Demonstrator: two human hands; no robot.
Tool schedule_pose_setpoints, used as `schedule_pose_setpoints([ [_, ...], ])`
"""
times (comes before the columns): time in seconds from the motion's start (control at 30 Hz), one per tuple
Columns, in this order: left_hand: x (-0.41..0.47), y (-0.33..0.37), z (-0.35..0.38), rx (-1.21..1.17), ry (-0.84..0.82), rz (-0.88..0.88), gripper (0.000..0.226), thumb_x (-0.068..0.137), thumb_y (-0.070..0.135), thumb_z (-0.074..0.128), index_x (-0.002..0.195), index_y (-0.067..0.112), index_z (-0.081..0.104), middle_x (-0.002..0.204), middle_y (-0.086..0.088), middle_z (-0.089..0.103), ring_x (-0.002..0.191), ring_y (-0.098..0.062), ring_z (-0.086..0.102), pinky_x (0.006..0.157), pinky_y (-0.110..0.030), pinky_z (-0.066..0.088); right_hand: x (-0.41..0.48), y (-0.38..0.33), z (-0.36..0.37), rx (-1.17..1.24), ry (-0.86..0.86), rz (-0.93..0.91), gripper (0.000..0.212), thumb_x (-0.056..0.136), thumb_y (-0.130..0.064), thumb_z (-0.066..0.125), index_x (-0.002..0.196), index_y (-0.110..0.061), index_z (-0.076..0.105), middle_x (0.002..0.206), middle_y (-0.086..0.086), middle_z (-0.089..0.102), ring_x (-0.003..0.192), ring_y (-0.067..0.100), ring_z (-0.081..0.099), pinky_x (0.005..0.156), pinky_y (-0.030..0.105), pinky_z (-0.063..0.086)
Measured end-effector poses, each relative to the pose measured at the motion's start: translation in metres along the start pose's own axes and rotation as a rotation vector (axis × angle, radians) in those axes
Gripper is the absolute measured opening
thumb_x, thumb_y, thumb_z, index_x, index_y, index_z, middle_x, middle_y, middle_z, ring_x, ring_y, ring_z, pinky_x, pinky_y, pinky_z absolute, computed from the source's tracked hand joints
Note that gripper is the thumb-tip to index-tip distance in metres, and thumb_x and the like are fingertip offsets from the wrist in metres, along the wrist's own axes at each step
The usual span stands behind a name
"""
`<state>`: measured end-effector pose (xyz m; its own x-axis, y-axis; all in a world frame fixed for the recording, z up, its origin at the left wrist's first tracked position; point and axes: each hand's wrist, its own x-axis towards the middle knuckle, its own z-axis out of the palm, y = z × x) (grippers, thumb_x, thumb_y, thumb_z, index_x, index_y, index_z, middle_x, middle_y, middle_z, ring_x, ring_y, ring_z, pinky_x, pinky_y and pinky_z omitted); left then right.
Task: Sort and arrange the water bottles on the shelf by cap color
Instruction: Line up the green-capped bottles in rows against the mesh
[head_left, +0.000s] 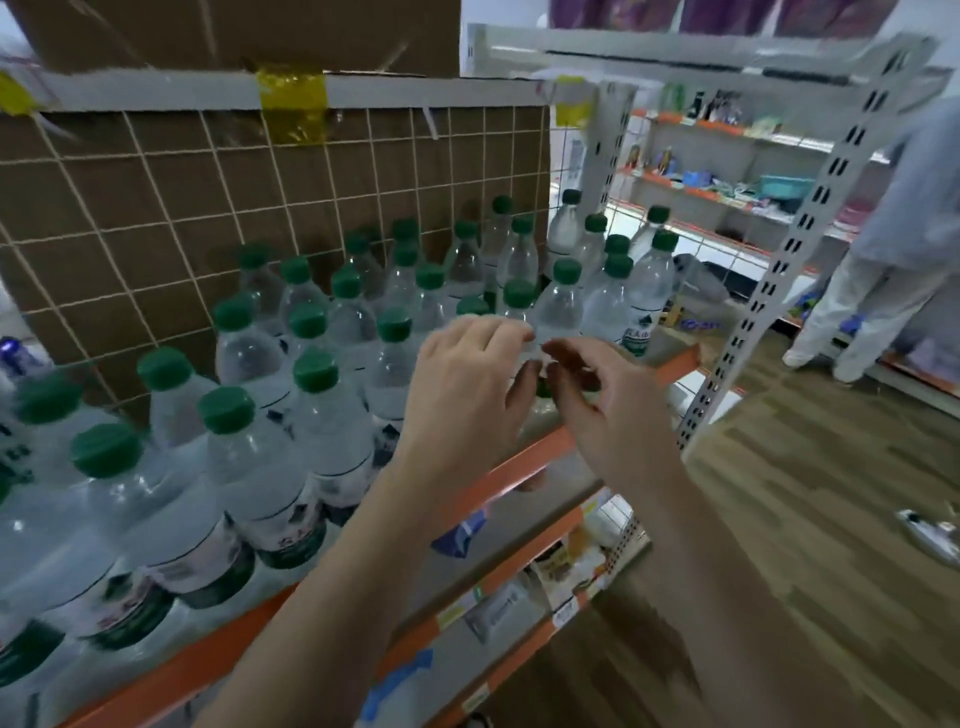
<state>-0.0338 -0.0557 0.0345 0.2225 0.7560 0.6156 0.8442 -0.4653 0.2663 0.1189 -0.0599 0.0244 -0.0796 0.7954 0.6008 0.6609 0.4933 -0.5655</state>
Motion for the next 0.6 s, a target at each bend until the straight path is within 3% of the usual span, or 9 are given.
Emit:
schedule_pose_setpoints([
  [0.1, 0.044, 0.0, 0.023, 0.032, -0.026, 0.01, 0.034, 0.098, 0.032, 0.051, 0.127, 0.015, 0.058, 0.125, -0.002, 0.063, 0.118, -0.021, 0.055, 0.102, -0.036, 0.039, 0.029, 0.029, -0.007, -0.043, 0.023, -0.01, 0.026, 0.094, -0.014, 0.06, 0.119, -0.009, 0.066, 0.11, 0.001, 0.069, 0.099, 0.012, 0.064, 0.09, 0.023, 0.051],
  [0.23, 0.096, 0.002, 0.053, 0.003, 0.001, -0.001, 0.033, 0.099, 0.035, 0.049, 0.125, 0.018, 0.057, 0.122, 0.0, 0.064, 0.113, -0.02, 0.057, 0.1, -0.037, 0.039, 0.071, 0.066, -0.02, -0.083, 0.084, 0.005, 0.024, 0.094, -0.016, 0.06, 0.117, -0.013, 0.067, 0.111, -0.002, 0.068, 0.1, 0.007, 0.063, 0.09, 0.016, 0.048],
  [0.5, 0.172, 0.018, 0.107, -0.112, -0.021, 0.009, 0.029, 0.099, 0.035, 0.048, 0.121, 0.02, 0.057, 0.115, 0.003, 0.065, 0.1, -0.021, 0.062, 0.092, -0.041, 0.044, 0.142, 0.131, -0.049, -0.117, 0.161, 0.066, 0.02, 0.095, -0.02, 0.058, 0.111, -0.02, 0.069, 0.101, -0.014, 0.064, 0.097, 0.008, 0.063, 0.088, 0.03, 0.053],
  [0.6, 0.194, 0.022, 0.123, -0.118, -0.003, 0.001, 0.029, 0.1, 0.038, 0.046, 0.118, 0.019, 0.059, 0.107, 0.003, 0.066, 0.091, -0.02, 0.063, 0.087, -0.04, 0.046, 0.168, 0.156, -0.059, -0.139, 0.155, 0.057, 0.02, 0.094, -0.019, 0.058, 0.109, -0.016, 0.07, 0.1, -0.01, 0.065, 0.095, 0.011, 0.064, 0.088, 0.035, 0.054],
])
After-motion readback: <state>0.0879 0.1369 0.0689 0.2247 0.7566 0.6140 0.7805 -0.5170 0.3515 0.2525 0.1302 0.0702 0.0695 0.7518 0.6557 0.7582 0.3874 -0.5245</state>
